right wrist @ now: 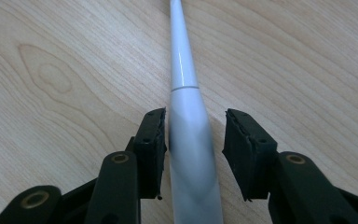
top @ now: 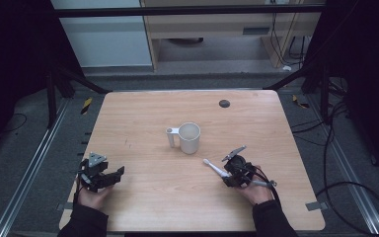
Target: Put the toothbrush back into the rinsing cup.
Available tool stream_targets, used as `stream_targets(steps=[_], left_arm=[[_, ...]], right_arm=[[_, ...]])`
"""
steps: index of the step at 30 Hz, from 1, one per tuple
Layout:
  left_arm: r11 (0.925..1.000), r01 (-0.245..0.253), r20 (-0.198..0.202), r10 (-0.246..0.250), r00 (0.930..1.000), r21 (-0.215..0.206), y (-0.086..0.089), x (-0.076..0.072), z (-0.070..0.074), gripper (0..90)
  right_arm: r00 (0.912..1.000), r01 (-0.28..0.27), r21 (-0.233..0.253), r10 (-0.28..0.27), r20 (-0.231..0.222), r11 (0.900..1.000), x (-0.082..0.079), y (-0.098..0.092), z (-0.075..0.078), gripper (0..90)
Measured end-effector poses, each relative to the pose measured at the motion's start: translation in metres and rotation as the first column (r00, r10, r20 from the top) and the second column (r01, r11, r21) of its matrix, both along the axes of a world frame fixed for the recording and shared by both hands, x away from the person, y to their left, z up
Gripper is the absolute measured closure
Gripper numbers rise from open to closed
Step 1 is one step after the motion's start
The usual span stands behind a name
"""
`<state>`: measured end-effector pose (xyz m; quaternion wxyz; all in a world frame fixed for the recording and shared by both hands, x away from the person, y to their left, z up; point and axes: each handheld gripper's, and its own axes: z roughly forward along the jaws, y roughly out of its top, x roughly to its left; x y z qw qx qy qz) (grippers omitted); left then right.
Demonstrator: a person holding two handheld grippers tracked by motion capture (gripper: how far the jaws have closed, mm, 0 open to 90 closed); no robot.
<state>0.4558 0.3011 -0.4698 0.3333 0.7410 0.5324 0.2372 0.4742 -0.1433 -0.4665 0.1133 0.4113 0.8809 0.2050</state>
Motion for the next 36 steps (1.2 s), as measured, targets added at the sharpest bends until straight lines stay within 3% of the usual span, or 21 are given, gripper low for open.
stream_targets(steps=[9, 22, 31, 36], left_arm=[[1.0, 0.005, -0.008, -0.004, 1.0, 0.006, 0.0, 0.001, -0.001, 30.4], [1.0, 0.004, -0.012, -0.004, 0.9999, 0.009, 0.001, 0.001, -0.001, 30.4], [1.0, 0.0, -0.014, 0.0, 0.9999, 0.006, 0.0, 0.002, -0.001, 30.4], [1.0, 0.003, -0.02, -0.003, 0.9998, 0.008, -0.001, 0.003, -0.002, 30.4]], right_arm=[[0.9996, -0.009, -0.024, 0.008, -0.026, 1.0, 0.003, 0.002, -0.008, 59.1], [0.998, 0.018, -0.017, -0.019, -0.06, 1.0, 0.008, 0.003, -0.007, 66.9], [0.9964, 0.032, -0.002, -0.032, -0.079, 0.999, 0.007, 0.001, -0.004, 67.5], [0.9968, 0.053, 0.04, -0.051, -0.062, 0.998, 0.003, -0.006, 0.007, 67.7]])
